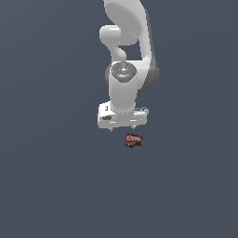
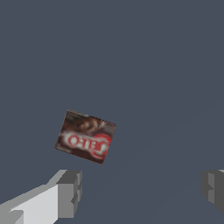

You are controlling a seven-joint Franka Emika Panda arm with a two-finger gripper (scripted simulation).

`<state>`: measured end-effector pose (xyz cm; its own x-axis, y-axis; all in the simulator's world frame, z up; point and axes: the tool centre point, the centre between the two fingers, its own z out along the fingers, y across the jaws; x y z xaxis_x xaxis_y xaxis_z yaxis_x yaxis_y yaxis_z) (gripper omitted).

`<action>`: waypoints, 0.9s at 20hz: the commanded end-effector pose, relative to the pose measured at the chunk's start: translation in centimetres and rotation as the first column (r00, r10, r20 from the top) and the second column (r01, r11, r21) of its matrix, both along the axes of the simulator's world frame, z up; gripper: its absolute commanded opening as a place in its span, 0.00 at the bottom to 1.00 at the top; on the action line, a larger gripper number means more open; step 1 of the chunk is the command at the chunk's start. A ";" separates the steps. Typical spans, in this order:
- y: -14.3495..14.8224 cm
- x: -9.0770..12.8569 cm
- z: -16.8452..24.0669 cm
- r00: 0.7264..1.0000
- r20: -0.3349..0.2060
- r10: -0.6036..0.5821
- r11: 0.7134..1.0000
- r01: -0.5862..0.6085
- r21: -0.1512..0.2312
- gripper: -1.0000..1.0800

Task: Pick up the object and move it to a goal position.

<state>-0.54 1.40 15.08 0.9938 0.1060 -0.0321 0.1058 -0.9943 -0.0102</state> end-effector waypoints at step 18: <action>2.8 -0.2 -4.4 0.830 0.007 0.558 0.830 -0.558 -0.006 0.96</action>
